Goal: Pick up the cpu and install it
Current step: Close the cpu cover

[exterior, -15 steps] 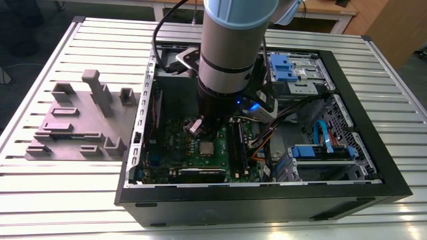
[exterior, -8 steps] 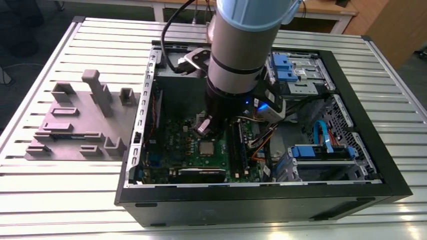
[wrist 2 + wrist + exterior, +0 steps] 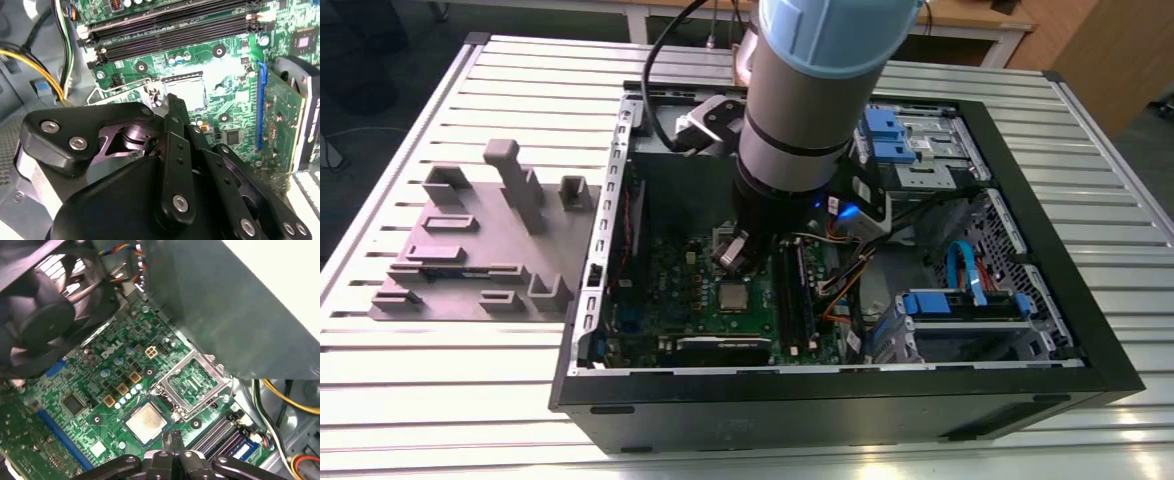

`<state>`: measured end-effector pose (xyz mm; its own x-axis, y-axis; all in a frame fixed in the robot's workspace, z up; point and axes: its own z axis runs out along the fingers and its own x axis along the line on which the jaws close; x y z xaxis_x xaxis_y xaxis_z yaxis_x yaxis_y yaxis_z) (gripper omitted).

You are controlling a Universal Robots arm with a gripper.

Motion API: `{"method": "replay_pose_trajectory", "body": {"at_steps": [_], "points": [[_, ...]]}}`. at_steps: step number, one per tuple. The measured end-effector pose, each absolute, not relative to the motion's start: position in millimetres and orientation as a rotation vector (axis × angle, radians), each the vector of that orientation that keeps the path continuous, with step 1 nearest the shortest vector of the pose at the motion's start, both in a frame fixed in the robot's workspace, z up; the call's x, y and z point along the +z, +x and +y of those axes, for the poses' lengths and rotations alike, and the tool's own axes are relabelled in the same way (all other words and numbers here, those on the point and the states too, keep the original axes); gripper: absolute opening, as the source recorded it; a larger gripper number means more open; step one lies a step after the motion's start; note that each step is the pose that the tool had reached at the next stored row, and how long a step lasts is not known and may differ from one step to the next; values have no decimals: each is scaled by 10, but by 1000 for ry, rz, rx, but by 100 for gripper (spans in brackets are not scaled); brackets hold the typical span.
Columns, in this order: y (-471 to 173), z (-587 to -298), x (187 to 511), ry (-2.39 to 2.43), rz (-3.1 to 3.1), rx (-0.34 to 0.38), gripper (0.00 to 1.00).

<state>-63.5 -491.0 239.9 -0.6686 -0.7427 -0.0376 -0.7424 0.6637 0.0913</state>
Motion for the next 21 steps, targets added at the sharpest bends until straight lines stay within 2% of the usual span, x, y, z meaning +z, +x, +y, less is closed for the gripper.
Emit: {"method": "replay_pose_trajectory", "body": {"at_steps": [7, 16, 21], "points": [[-552, -4904, 2368, 1318, -2847, -172, 10], [-453, -4898, 2346, 1339, -2878, -353, 10], [-451, -4869, 2280, 1344, -2880, -380, 10]]}}
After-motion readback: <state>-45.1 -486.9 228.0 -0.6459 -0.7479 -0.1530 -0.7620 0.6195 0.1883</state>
